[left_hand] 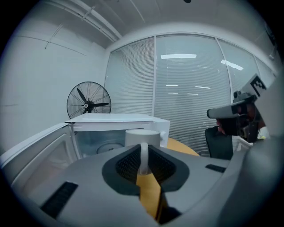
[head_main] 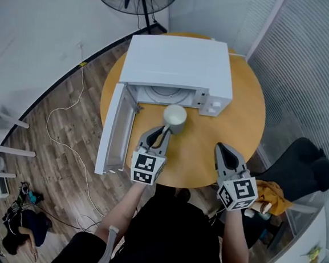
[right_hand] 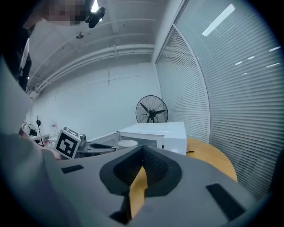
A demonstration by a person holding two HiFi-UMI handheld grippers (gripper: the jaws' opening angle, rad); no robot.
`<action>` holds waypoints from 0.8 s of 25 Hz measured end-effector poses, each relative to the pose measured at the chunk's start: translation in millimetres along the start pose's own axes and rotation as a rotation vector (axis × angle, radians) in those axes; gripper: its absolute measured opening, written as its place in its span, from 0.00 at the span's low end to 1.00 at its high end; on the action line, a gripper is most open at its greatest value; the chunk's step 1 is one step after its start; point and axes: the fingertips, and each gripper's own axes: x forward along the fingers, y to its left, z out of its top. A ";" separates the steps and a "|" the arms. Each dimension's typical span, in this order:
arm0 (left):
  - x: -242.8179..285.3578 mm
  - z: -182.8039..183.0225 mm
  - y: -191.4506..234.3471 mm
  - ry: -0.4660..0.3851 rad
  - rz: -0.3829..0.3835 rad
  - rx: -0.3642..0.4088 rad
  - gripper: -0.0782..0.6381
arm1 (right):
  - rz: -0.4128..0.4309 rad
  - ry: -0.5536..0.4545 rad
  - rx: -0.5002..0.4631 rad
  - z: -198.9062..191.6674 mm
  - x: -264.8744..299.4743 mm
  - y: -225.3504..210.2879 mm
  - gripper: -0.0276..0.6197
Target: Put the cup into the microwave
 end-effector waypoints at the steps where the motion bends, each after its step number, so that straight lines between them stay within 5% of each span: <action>1: 6.1 -2.3 5.3 0.003 -0.002 0.001 0.17 | -0.005 0.003 0.001 0.1 4.9 -0.5 0.06; 20: 101.2 -37.3 80.1 0.033 -0.004 -0.017 0.17 | -0.114 0.059 0.047 -3.2 55.7 -19.5 0.06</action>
